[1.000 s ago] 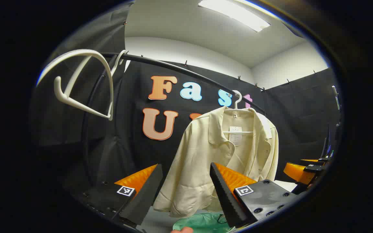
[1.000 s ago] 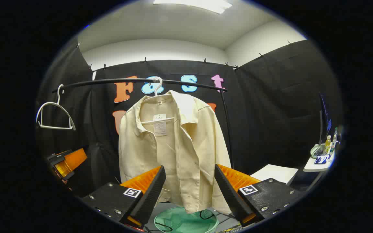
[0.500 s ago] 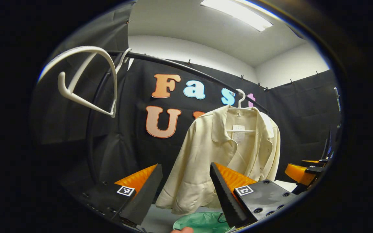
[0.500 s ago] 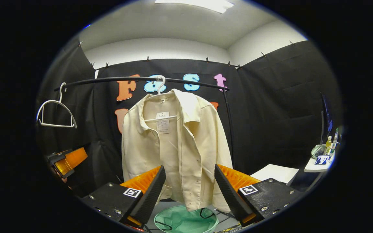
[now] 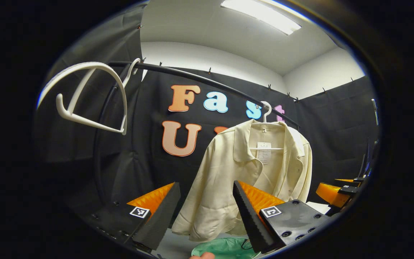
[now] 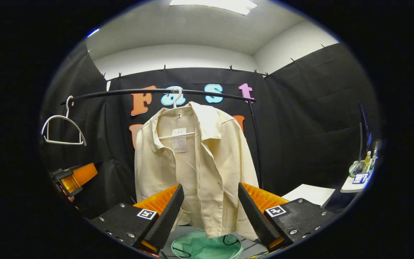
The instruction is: Grasp the clothes on the hanger with both hands and then place them into the laundry hamper below.
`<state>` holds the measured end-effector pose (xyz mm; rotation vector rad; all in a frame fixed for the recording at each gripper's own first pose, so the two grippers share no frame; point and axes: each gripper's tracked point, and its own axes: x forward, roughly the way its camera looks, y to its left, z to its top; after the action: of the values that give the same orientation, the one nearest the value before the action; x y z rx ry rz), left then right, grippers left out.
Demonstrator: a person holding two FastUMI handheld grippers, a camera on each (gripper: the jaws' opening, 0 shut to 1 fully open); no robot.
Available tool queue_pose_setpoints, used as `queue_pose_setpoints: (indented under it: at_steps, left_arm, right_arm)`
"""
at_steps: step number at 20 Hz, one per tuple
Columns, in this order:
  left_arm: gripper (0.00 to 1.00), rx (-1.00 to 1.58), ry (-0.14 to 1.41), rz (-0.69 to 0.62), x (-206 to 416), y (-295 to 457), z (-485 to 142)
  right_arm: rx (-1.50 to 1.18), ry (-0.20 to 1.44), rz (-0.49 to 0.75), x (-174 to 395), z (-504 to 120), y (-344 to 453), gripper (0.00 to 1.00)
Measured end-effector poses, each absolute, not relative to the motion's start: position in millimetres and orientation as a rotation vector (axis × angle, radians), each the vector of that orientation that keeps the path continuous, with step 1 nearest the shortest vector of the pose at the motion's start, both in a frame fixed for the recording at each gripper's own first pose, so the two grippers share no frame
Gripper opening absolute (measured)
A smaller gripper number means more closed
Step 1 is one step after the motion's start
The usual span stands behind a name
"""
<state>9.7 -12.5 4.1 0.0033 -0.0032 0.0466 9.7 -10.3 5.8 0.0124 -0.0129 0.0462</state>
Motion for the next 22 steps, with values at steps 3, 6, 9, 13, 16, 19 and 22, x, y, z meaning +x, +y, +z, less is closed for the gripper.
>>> queue_pose_setpoints:
  at_steps: [3, 6, 9, 13, 16, 19, 22]
  left_arm:
    - [0.96, -0.002, -0.007, 0.057, 11, -16, 5]
    - [0.96, -0.018, 0.002, 0.073, 8, -15, 4]
    - [0.97, 0.001, -0.013, 0.103, 5, -11, 9]
    - [0.97, -0.022, -0.008, 0.121, 13, -10, 8]
    - [1.00, -0.040, 0.019, 0.102, 23, -12, -3]
    - [0.96, -0.031, 0.045, 0.063, 37, -8, -13]
    - [0.96, -0.053, 0.063, 0.011, 44, 2, -22]
  right_arm:
    - [0.017, -0.010, 0.043, 11, 4, -21, 0.94]
    - [0.022, -0.007, 0.048, 12, 5, -31, 0.94]
    - [0.028, -0.013, 0.088, 10, 4, -33, 0.94]
    - [0.043, -0.004, 0.121, 18, 2, -37, 0.94]
    - [0.023, 0.021, 0.116, 36, -4, -28, 0.94]
    - [0.009, 0.036, 0.111, 65, -10, -12, 0.94]
    - [-0.005, 0.058, 0.084, 107, -14, 4, 0.94]
